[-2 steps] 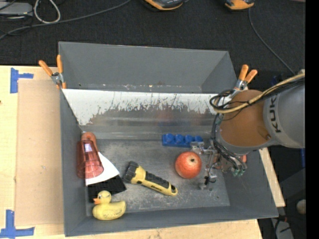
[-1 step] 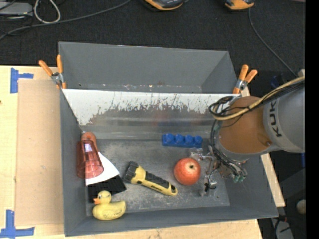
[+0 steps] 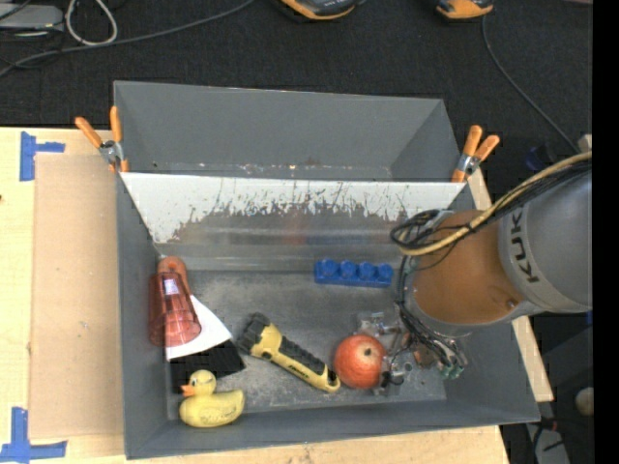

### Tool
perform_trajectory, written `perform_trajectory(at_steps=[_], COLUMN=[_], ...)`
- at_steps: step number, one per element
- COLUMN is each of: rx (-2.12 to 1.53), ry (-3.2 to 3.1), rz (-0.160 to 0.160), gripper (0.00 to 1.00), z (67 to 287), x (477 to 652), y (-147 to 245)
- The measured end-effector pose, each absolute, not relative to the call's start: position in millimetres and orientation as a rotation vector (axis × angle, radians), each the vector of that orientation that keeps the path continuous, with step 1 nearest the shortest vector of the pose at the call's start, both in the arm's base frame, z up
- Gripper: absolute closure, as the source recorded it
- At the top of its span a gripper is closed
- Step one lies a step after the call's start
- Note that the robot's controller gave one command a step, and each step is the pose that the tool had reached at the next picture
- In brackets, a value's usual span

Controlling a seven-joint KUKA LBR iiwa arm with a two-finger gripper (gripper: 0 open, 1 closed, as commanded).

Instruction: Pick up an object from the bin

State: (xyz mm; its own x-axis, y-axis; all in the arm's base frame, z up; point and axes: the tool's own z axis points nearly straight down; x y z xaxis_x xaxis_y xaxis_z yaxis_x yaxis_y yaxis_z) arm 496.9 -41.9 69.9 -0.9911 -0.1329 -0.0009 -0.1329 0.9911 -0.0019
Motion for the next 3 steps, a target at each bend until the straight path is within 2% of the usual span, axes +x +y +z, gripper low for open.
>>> perform_trajectory(at_steps=[1, 2, 3], rx=[-0.211, -0.231, -0.224], ry=[3.133, 3.139, 3.142], rz=[-0.003, -0.001, 0.0], gripper=[1.0, 1.0, 1.0], z=[69.9, 130.3, 205.8], x=[496.9, 497.2, 487.8], y=[-41.8, -10.4, -27.5])
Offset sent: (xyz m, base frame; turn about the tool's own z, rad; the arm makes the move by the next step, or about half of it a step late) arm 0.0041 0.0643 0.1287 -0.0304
